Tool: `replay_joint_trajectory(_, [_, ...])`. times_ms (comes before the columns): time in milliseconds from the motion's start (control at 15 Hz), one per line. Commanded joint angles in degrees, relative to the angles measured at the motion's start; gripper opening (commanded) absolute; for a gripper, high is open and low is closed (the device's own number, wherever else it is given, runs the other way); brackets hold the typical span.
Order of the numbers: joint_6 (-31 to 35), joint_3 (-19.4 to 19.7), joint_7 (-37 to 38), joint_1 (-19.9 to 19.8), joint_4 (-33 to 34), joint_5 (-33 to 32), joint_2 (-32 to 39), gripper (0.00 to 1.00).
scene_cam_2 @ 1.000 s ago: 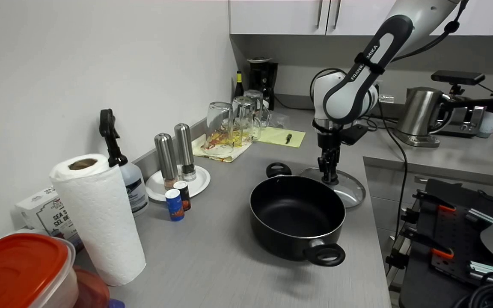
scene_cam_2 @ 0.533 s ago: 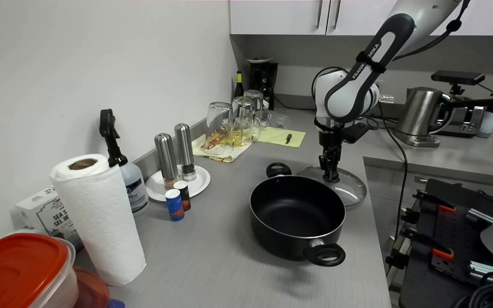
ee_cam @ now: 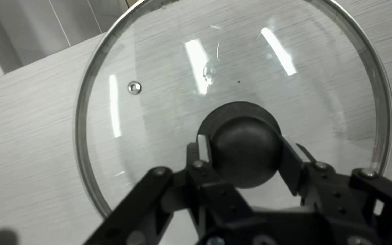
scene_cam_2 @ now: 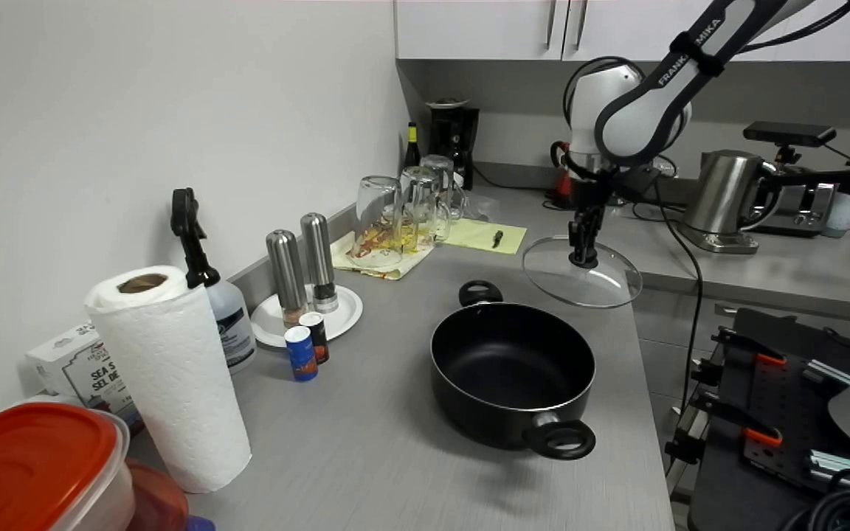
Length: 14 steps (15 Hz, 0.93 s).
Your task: Pick up the lid from the table put it on the pot
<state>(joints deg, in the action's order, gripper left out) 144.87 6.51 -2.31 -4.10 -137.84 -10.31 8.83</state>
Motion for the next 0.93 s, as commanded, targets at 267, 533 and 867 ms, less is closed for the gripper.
replay_joint_trajectory(267, [-7.7, -3.5, -0.7, 2.4, -0.2, -4.8, -12.3, 0.25])
replay_joint_trajectory(533, [-14.4, -7.7, -2.0, 5.5, 3.7, -4.4, -12.9, 0.25])
replay_joint_trajectory(867, [-22.1, -12.6, -3.2, 9.9, 11.2, -4.4, -8.9, 0.25])
